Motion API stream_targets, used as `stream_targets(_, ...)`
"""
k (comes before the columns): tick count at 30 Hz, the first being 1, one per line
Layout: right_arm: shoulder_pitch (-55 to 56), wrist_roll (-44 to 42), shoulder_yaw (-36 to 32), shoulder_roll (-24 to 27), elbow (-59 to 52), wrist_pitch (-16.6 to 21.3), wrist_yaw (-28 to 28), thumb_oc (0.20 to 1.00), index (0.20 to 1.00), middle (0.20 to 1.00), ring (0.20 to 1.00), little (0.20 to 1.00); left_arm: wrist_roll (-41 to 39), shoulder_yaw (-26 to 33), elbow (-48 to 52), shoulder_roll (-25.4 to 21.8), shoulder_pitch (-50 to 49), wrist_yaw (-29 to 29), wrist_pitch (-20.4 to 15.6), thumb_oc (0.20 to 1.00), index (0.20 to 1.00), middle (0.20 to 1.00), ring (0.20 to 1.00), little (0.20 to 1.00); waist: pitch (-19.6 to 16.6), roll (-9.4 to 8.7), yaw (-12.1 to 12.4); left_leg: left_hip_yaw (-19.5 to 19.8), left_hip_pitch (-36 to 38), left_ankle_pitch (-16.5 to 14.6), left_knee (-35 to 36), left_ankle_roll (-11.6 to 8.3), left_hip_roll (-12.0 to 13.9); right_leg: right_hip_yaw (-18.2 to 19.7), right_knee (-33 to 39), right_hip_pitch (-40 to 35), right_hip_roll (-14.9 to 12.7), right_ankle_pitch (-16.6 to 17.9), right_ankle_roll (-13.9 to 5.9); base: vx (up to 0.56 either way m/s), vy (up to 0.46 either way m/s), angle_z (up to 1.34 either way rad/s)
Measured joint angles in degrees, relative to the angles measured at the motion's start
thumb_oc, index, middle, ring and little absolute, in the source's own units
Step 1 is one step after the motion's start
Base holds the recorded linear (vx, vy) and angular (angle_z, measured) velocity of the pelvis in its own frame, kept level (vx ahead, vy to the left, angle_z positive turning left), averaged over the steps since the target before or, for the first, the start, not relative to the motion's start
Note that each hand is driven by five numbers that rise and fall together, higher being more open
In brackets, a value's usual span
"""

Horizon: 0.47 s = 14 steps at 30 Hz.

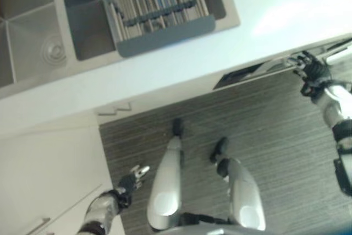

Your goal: Place the dishes in the dishwasher.

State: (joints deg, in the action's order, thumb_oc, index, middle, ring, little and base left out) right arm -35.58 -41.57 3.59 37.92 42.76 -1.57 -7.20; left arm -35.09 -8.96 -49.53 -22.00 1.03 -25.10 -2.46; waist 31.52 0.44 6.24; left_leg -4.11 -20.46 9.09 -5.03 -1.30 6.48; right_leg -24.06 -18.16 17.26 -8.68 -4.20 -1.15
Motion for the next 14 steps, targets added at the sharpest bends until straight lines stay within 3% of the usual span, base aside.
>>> stream_targets(3,7.43,1.75,-1.84,-4.48,-1.05,0.05,0.40,1.000,1.000,1.000,1.000,1.000,-0.34,0.09,-0.63,1.54,1.27,0.03,0.32,1.000,1.000,1.000,1.000,1.000,-0.01,-0.06,-1.40,-1.66,2.08,0.01,1.57,-0.01,-0.06,1.43,0.28,-0.51,-0.09,0.13,-0.20,-0.08,-0.027,-0.22)
stream_targets(8,28.15,3.56,-4.32,-12.53,-8.42,1.01,2.08,1.000,1.000,1.000,1.000,1.000,-2.00,3.23,-3.29,5.38,-0.75,2.08,0.16,1.000,1.000,1.000,1.000,1.000,-0.47,0.40,-6.14,-5.22,11.66,-0.83,5.35,-0.32,0.06,3.91,5.20,-8.39,0.88,0.68,-1.47,-0.03,-0.013,-0.35)
stream_targets(10,33.41,5.64,-4.69,-12.44,-8.68,0.87,2.32,1.000,1.000,1.000,1.000,1.000,-1.85,4.66,-3.41,6.02,-2.92,2.75,0.27,1.000,1.000,1.000,1.000,1.000,-3.83,0.81,-8.58,-7.38,13.40,-1.70,6.16,-0.43,0.30,5.54,8.10,-9.91,1.61,2.31,-1.70,0.02,-0.001,-0.48)
stream_targets(11,34.32,5.74,-4.80,-12.43,-7.93,0.90,2.35,1.000,1.000,1.000,1.000,1.000,-1.30,4.92,-3.51,6.09,-2.99,3.06,0.67,1.000,1.000,1.000,1.000,1.000,-4.53,0.80,-9.09,-7.74,15.09,-1.46,6.08,-0.47,0.35,6.07,8.86,-11.50,1.76,2.62,-1.64,0.02,0.012,-0.24)
stream_targets(14,38.11,8.84,-3.88,-14.04,-5.42,1.41,1.58,1.000,1.000,1.000,1.000,1.000,0.37,4.96,-4.59,6.51,-3.75,3.47,1.81,1.000,1.000,1.000,1.000,1.000,-11.74,0.77,-9.60,-9.31,18.70,-2.75,7.21,-0.59,0.23,6.98,11.23,-15.02,2.03,2.50,-2.08,0.00,0.027,-0.21)
